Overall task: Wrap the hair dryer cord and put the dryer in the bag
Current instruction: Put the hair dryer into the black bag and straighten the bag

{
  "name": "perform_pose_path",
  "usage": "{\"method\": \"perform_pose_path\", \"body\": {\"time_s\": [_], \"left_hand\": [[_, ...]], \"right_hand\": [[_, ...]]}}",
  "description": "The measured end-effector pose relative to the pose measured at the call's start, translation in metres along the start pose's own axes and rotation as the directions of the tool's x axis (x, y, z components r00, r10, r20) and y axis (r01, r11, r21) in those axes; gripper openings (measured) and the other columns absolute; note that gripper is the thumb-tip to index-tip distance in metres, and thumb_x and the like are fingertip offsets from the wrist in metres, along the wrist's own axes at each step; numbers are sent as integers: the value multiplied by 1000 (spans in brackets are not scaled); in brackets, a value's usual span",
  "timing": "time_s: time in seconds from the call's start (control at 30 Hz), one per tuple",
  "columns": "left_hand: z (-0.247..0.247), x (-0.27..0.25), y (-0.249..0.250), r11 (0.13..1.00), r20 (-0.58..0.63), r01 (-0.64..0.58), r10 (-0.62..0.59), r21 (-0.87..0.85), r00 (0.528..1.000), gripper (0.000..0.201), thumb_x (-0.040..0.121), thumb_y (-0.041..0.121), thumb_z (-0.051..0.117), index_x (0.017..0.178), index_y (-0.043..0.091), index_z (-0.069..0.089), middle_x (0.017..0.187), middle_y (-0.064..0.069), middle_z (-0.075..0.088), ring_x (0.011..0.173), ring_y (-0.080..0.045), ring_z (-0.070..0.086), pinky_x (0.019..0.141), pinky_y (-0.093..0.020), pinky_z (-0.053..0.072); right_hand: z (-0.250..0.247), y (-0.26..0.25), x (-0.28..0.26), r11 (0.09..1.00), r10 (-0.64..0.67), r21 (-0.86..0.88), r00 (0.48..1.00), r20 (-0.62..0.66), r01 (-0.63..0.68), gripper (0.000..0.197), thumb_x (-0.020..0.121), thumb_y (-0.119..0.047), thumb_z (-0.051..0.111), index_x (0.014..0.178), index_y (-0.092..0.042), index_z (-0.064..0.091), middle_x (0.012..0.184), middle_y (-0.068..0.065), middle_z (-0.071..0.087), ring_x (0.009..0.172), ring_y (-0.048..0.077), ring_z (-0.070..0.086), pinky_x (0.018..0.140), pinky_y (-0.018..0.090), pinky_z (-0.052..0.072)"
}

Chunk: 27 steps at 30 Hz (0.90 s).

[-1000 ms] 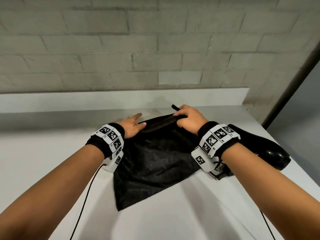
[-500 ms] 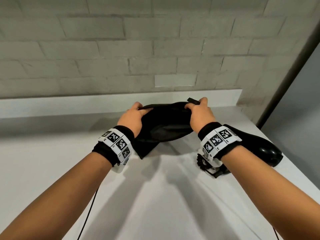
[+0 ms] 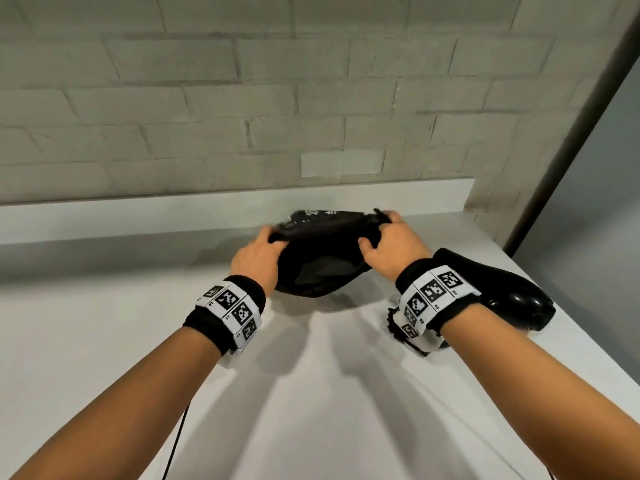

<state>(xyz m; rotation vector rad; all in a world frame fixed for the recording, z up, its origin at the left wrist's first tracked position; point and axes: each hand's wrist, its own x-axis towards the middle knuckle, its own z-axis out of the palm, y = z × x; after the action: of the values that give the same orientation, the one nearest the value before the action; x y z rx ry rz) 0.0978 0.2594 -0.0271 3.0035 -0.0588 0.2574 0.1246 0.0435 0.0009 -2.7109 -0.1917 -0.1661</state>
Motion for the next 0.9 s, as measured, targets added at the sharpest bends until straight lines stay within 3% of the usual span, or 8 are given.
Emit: {"method": "perform_pose_path", "body": {"time_s": [0.1, 0.2, 0.3, 0.47, 0.63, 0.77, 0.83, 0.9], "left_hand": [[14, -8, 1, 984, 170, -127, 105, 127, 980, 44, 90, 16, 42, 124, 42, 51, 139, -2, 35, 123, -30, 35, 100, -42, 31], [23, -10, 3, 977, 152, 27, 6, -210, 988, 40, 91, 17, 45, 130, 27, 49, 144, -5, 34, 129, -34, 36, 108, -39, 31], [15, 0, 5, 893, 139, 235, -195, -384, 971, 39, 88, 7, 43, 127, 5, 50, 135, -19, 48, 122, -36, 48, 104, -33, 37], [-1, 17, -4, 812, 2, 378, -421, -445, 907, 38, 86, 25, 54, 109, -5, 58, 124, -25, 52, 106, -40, 57, 94, -39, 44], [-2, 4, 8, 946, 161, 309, -291, -99, 943, 62, 68, 24, 77, 114, -2, 45, 133, -19, 25, 93, -38, 61, 93, -40, 47], [17, -19, 16, 997, 256, 59, -69, 45, 964, 60, 80, 16, 57, 134, 29, 35, 131, -15, 21, 75, -32, 59, 82, -38, 51], [21, -28, 21, 996, 312, -73, 54, 50, 948, 70, 81, 18, 55, 137, 48, 23, 129, -11, 23, 81, -32, 60, 81, -37, 50], [20, -31, 22, 989, 345, -150, 135, 18, 929, 64, 83, 19, 53, 133, 51, 29, 131, -7, 27, 95, -32, 58, 85, -35, 47]], "right_hand": [[-5, 4, 4, 989, 102, -87, 977, -186, -120, 30, 85, -15, 54, 108, 3, 57, 143, 11, 32, 114, 38, 43, 103, 46, 36], [0, 7, 9, 981, 106, 180, 973, -205, -68, 22, 80, 11, 44, 93, 6, 60, 141, 18, 35, 113, 37, 50, 104, 34, 38], [7, 7, 6, 912, 85, 410, 982, -166, -10, 39, 71, 19, 37, 59, -9, 62, 136, 19, 46, 128, 30, 44, 95, 10, 24], [10, -1, -15, 944, -95, 325, 992, 82, 64, 42, 70, 17, 39, 70, -8, 73, 138, 17, 46, 132, 24, 39, 97, 7, 20], [12, 2, -11, 997, -74, 39, 980, 185, 68, 29, 80, -3, 51, 107, 2, 60, 133, 13, 40, 104, 32, 56, 92, 27, 44], [9, 9, 4, 983, 128, -147, 986, 103, -112, 39, 81, 0, 54, 119, 1, 47, 141, 16, 24, 102, 36, 55, 88, 37, 47], [11, 9, 8, 966, 215, -159, 975, 53, -204, 43, 81, 1, 53, 123, 0, 44, 145, 15, 18, 108, 37, 51, 87, 40, 46], [14, 12, 13, 958, 280, -83, 957, 71, -274, 47, 81, -3, 56, 125, 2, 42, 145, 16, 20, 108, 37, 52, 87, 36, 46]]}}
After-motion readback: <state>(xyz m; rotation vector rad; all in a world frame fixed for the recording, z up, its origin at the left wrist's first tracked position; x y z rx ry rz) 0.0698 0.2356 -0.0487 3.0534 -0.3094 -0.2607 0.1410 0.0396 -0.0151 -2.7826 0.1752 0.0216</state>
